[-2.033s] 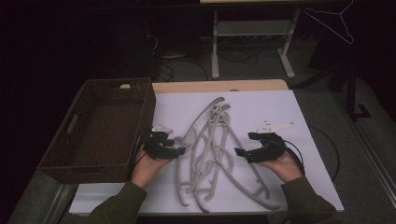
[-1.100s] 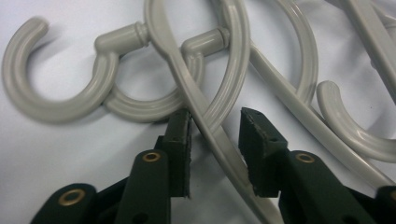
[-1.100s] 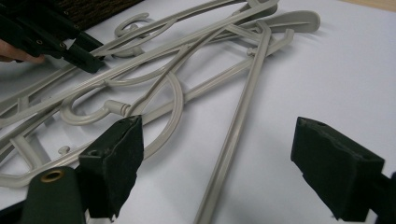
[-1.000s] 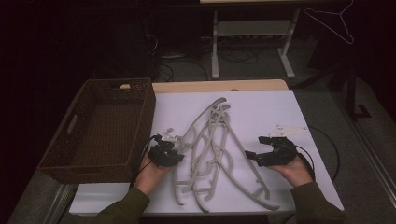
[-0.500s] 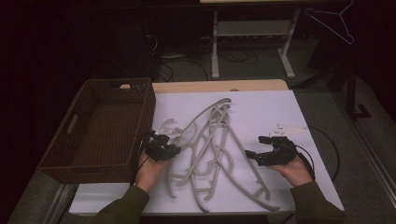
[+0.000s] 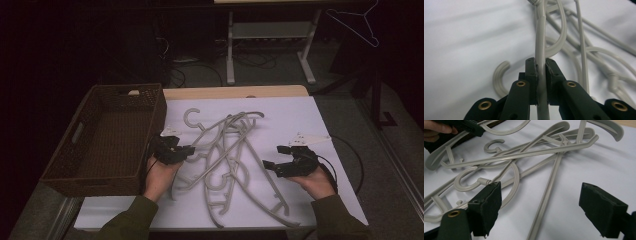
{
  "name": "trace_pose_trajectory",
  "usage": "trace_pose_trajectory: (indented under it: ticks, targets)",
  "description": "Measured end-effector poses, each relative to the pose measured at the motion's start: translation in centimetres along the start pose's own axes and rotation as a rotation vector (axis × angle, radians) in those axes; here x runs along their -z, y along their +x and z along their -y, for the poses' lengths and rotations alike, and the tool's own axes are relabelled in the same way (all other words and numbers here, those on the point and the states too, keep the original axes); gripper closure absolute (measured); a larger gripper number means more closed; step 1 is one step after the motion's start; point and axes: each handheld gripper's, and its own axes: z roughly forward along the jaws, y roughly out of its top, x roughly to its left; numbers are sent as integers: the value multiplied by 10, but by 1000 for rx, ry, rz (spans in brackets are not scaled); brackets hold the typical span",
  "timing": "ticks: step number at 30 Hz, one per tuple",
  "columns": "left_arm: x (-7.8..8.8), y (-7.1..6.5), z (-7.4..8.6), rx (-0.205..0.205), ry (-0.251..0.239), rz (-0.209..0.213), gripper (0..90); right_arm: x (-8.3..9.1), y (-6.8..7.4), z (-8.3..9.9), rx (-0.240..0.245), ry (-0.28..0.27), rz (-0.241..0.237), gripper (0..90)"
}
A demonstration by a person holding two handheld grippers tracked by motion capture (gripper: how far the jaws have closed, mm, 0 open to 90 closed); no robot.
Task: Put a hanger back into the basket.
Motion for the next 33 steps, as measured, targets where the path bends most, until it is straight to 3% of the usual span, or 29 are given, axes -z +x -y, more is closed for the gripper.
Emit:
trace_pose_trajectory:
  ticks: [6,18,25,33]
  targets:
    - [7,-10,-11,-55,-18,28,823,1,-2,0,-3,-6,0,181]
    - [37,-17,-50,-103,-24,44,824,8,-7,0,-32,-45,3,176]
    - [68,-2,-69,-101,-34,39,824,9,-6,0,-31,-42,7,176]
    - [110,28,-79,-90,-62,-1,823,8,-7,0,-30,-45,9,166]
